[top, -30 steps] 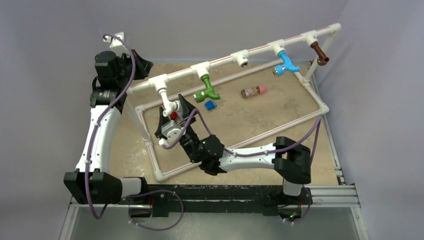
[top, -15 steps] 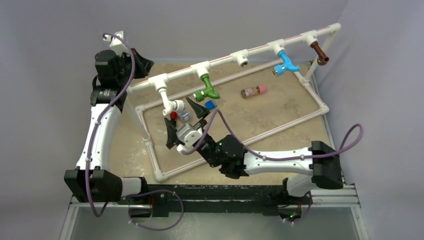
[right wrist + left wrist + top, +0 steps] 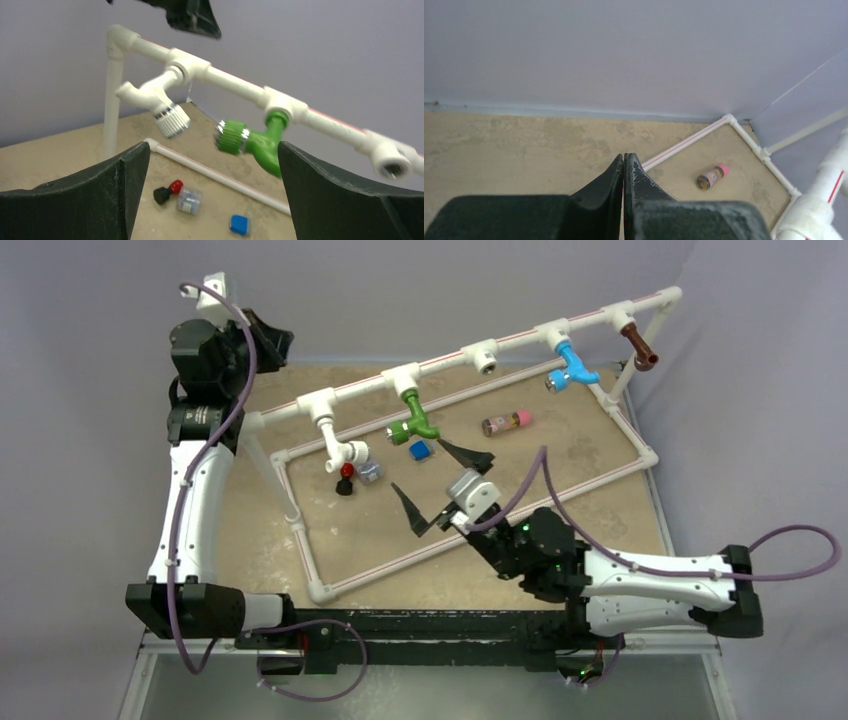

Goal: Install the water faucets

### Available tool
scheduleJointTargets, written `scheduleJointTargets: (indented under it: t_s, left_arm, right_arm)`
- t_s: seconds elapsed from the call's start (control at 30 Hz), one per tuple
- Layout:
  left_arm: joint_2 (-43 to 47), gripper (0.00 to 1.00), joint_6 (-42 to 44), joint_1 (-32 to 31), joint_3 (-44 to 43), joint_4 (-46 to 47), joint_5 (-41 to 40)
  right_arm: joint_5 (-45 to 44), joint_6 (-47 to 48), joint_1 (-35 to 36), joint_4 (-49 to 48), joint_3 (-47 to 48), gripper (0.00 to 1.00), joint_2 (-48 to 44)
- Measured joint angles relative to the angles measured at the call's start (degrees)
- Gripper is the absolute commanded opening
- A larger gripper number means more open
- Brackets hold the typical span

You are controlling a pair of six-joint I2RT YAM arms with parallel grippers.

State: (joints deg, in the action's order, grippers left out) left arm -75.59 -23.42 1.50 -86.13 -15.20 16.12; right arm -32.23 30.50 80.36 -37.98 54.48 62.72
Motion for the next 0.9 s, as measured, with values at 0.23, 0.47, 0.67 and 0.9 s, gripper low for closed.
scheduleJointTargets:
  t_s: [0.23, 0.47, 0.67, 0.9]
  left_arm:
    - [0.3, 0.06, 0.0, 0.0, -7.4, 2.4, -0.9]
    - [4.0, 0.11, -1.4, 0.0, -8.1, 2.8, 7.6]
    - [12.0, 0.11, -5.0, 0.0, -4.7, 3.1, 21.5]
    - [22.9, 0.11, -10.1, 0.0, 9.1, 3.3, 36.2]
  right_arm:
    - [-7.9, -10.7, 0.0, 13.0, -5.4, 0.99, -15.2]
    - [-14.9, -22.7, -3.2, 23.5, -11.3, 0.99, -23.8]
    - [-12.7, -31.1, -17.9, 25.7, -19.2, 0.99, -25.1]
    - [-6.4, -38.4, -38.1, 15.1, -25.6, 0.99, -15.6]
